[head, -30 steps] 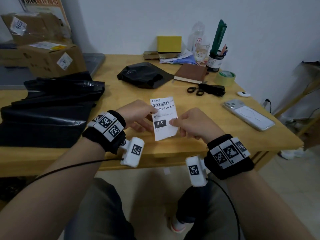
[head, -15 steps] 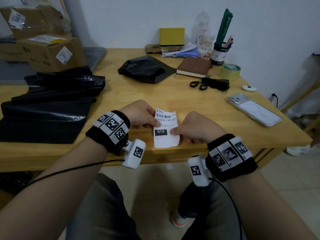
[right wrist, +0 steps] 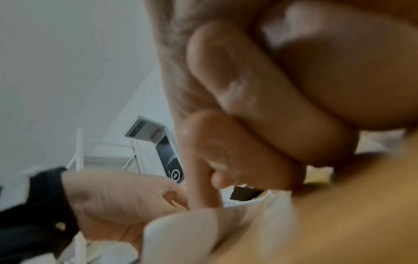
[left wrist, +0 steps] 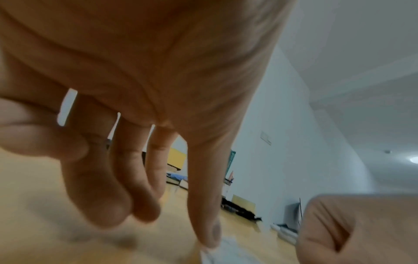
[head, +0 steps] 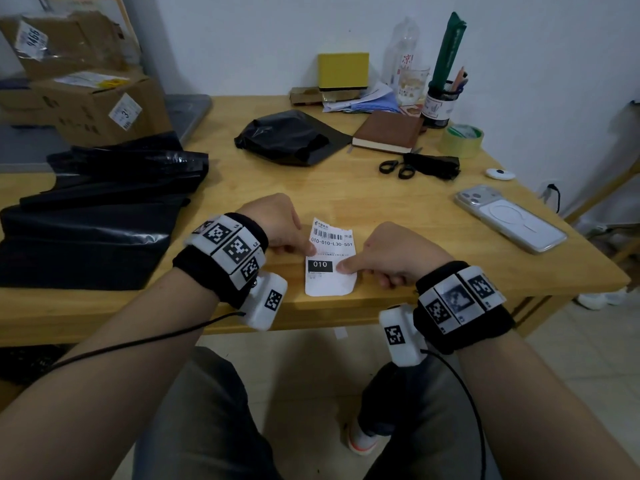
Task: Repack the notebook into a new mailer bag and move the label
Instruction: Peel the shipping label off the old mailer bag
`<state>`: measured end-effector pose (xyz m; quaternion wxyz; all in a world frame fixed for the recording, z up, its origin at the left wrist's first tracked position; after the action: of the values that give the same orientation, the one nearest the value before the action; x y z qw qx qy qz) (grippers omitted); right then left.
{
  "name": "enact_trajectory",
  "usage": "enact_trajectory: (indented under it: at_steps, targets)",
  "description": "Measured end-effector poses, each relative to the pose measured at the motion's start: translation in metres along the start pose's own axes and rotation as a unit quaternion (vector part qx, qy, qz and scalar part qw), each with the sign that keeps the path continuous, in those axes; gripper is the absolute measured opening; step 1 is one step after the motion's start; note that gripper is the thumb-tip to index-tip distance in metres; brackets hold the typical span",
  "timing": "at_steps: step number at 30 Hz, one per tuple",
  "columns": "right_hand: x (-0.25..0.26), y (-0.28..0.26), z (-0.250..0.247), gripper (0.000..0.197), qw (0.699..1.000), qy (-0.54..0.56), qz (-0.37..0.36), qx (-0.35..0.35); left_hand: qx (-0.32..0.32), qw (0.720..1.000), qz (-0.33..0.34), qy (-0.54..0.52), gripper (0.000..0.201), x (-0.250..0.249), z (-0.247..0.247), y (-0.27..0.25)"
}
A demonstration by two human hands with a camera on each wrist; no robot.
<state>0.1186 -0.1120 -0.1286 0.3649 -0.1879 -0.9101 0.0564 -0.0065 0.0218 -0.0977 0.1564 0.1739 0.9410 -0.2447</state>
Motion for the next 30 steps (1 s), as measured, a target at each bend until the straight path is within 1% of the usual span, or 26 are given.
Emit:
enact_trajectory:
  at_steps: [1,2,3,4,5,6,7,8,9,10,11,13,14,16,18,22,26,30]
  targets:
    - [0.000,-0.001,0.000,0.041,1.000,0.016,-0.005,-0.002,-0.024,1.000,-0.001,0.006,0.039,0.001,-0.008,-0.002]
    - [0.000,-0.001,-0.002,0.041,0.999,0.039,-0.011,-0.008,-0.045,0.999,0.004,-0.011,0.037,0.001,-0.016,-0.004]
    - [0.001,-0.001,-0.005,0.040,0.997,0.069,-0.017,-0.022,-0.047,0.997,0.015,-0.054,0.033,0.001,-0.021,-0.007]
    - [0.002,-0.001,-0.011,0.040,0.993,0.108,-0.027,-0.048,-0.020,0.992,0.027,-0.124,0.029,0.000,-0.022,-0.008]
    - [0.005,0.000,-0.018,0.039,0.983,0.158,-0.043,-0.080,0.033,0.978,0.035,-0.204,0.025,-0.003,-0.019,-0.012]
    - [0.008,0.001,-0.025,0.038,0.968,0.219,-0.062,-0.109,0.098,0.955,0.038,-0.277,0.024,-0.008,-0.012,-0.017]
    - [0.011,0.002,-0.028,0.036,0.948,0.283,-0.075,-0.126,0.156,0.931,0.034,-0.327,0.024,-0.012,-0.005,-0.022]
    - [0.015,0.003,-0.028,0.035,0.929,0.339,-0.079,-0.127,0.200,0.915,0.026,-0.350,0.025,-0.016,0.003,-0.026]
    - [0.018,0.005,-0.024,0.036,0.915,0.379,-0.076,-0.115,0.228,0.907,0.020,-0.353,0.027,-0.018,0.009,-0.027]
    - [0.020,0.008,-0.018,0.038,0.907,0.402,-0.071,-0.101,0.241,0.906,0.016,-0.348,0.029,-0.019,0.014,-0.026]
    - [0.021,0.011,-0.014,0.039,0.905,0.410,-0.066,-0.094,0.239,0.909,0.014,-0.342,0.030,-0.018,0.018,-0.022]
    - [0.020,0.017,-0.010,0.040,0.898,0.422,-0.063,-0.107,0.207,0.914,0.009,-0.349,0.033,-0.014,0.019,-0.011]
    - [0.019,0.019,-0.010,0.039,0.891,0.434,-0.063,-0.118,0.194,0.911,0.004,-0.364,0.034,-0.011,0.019,-0.006]
    - [0.018,0.019,-0.009,0.036,0.880,0.451,-0.066,-0.132,0.187,0.896,-0.009,-0.402,0.034,-0.006,0.020,-0.001]
    - [0.016,0.016,-0.007,0.036,0.886,0.442,-0.063,-0.124,0.200,0.888,-0.023,-0.414,0.033,-0.001,0.025,-0.001]
    - [0.013,0.003,0.004,0.036,0.914,0.397,-0.028,-0.075,0.267,0.883,-0.074,-0.380,0.031,0.008,0.044,-0.014]
    - [0.014,-0.006,0.011,0.036,0.942,0.334,-0.001,-0.041,0.293,0.882,-0.084,-0.358,0.033,0.011,0.052,-0.025]
    - [0.019,-0.008,0.012,0.034,0.952,0.305,0.003,-0.034,0.306,0.882,-0.088,-0.347,0.033,0.015,0.054,-0.035]
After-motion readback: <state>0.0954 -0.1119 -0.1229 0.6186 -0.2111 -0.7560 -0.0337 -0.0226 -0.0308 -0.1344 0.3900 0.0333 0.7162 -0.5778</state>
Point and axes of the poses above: each hand's wrist, its own y-axis towards the middle knuckle, its own z-axis out of the palm, x = y × z, the point moved 9 cm from there along y, towards the middle knuckle, and after that the axes turned 14 degrees about -z, right-handed, at the moved point
